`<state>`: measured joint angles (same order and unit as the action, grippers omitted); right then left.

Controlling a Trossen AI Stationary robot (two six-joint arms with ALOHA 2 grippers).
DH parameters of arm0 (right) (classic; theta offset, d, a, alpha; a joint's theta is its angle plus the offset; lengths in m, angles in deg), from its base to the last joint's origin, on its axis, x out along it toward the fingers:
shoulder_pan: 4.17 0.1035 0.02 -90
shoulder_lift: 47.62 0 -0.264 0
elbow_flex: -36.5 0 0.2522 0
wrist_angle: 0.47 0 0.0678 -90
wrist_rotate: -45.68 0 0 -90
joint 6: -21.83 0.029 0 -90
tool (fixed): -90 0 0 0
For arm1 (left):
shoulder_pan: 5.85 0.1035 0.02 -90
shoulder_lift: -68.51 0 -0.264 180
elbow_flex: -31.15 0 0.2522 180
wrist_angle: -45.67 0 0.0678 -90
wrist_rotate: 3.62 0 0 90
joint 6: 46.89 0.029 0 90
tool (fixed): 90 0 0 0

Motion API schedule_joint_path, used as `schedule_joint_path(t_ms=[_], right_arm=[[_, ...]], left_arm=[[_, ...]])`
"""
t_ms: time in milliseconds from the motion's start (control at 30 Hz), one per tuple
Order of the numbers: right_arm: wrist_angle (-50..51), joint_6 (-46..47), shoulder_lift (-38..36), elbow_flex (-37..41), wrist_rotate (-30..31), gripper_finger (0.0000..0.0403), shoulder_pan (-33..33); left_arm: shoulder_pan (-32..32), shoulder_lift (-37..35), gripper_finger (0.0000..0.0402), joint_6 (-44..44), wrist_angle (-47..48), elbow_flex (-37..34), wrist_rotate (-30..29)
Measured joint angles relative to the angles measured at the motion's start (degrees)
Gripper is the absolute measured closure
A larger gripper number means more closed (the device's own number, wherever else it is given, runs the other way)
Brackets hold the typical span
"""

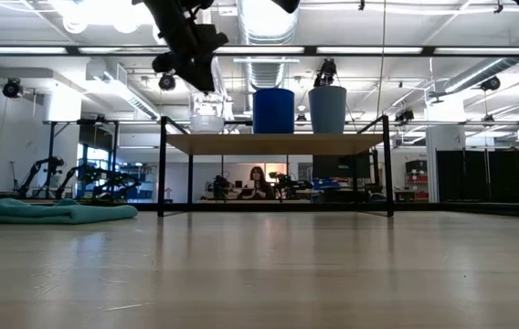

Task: Stack small to large cups/mugs on shelf
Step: Return to Home Position

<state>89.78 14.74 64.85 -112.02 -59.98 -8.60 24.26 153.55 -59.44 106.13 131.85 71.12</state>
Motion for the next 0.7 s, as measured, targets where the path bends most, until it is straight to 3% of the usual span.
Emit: schedule_joint_path(t_ms=[400, 700], right_arm=[[0.0, 1.1, 0.0, 0.0, 0.0, 0.0364, 0.0], [0.0, 2.6, -1.3, 0.0, 0.5, 0.0364, 0.0]], left_arm=[[-0.2, -0.9, 0.0338, 0.0, 0.5, 8.5, 2.8], [-0.2, -7.3, 0.0338, 2.0, 3.1, 9.9, 3.7]])
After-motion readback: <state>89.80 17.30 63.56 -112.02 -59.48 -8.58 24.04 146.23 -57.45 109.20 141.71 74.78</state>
